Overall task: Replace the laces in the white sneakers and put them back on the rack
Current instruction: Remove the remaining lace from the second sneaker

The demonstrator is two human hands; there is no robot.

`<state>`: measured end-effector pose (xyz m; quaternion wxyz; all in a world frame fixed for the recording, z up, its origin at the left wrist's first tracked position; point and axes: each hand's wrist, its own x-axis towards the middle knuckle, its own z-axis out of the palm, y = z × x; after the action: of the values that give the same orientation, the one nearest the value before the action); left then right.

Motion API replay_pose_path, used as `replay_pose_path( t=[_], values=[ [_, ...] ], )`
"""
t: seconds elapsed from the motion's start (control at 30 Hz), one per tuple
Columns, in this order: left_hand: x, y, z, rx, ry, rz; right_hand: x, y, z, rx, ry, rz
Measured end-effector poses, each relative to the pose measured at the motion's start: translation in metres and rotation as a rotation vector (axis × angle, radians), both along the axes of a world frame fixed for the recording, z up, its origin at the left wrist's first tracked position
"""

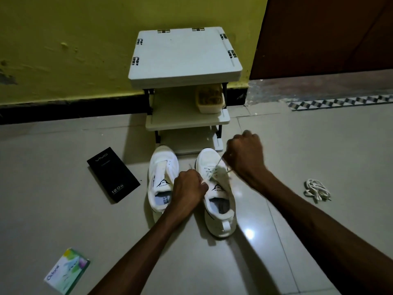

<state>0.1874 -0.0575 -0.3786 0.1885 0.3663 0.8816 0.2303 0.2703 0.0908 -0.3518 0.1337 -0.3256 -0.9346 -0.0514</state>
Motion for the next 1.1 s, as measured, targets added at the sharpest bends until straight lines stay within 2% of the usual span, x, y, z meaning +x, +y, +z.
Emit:
replay_pose_path(
  t=[0.07,0.1,0.17,0.27,0.33,0.43,0.57,0.67,0.73,0.87,0.97,1.1],
  values=[
    [-0.001,-0.002,-0.002,0.014,-0.006,-0.002,0.013,0.022,0.003,-0.113,0.151,-0.236],
    [0.0,-0.002,-0.002,0.021,-0.015,-0.001,0.02,0.028,0.0,-0.148,0.144,-0.281],
    [0.001,-0.002,-0.001,0.026,-0.031,0.008,0.027,0.024,-0.006,-0.234,0.097,-0.209],
    [0.002,0.0,-0.001,0.032,-0.047,0.027,0.025,0.0,-0.012,-0.506,0.079,0.024],
    [0.003,0.0,-0.002,0.036,-0.049,0.029,0.019,-0.013,-0.018,-0.569,0.006,0.143],
    [0.003,-0.001,-0.005,0.044,-0.055,0.022,0.011,-0.03,-0.029,-0.457,-0.144,0.217],
    [0.0,0.001,-0.005,0.035,-0.053,0.012,0.003,-0.037,-0.03,-0.18,-0.249,0.25],
    [0.001,0.003,-0.003,0.027,-0.044,0.001,0.0,-0.037,-0.027,-0.101,-0.289,0.333],
    [0.001,0.003,-0.002,0.018,-0.038,-0.006,0.001,-0.028,-0.018,-0.088,-0.212,0.301],
    [-0.003,0.002,-0.005,0.01,0.004,-0.06,0.016,0.016,0.001,-0.14,0.271,-0.017],
    [-0.002,0.003,-0.004,0.009,-0.002,-0.057,0.027,0.02,0.0,-0.175,0.442,-0.141],
    [0.0,0.005,-0.005,0.019,-0.016,-0.017,0.025,0.006,-0.017,-0.494,0.583,-0.266]
  ],
)
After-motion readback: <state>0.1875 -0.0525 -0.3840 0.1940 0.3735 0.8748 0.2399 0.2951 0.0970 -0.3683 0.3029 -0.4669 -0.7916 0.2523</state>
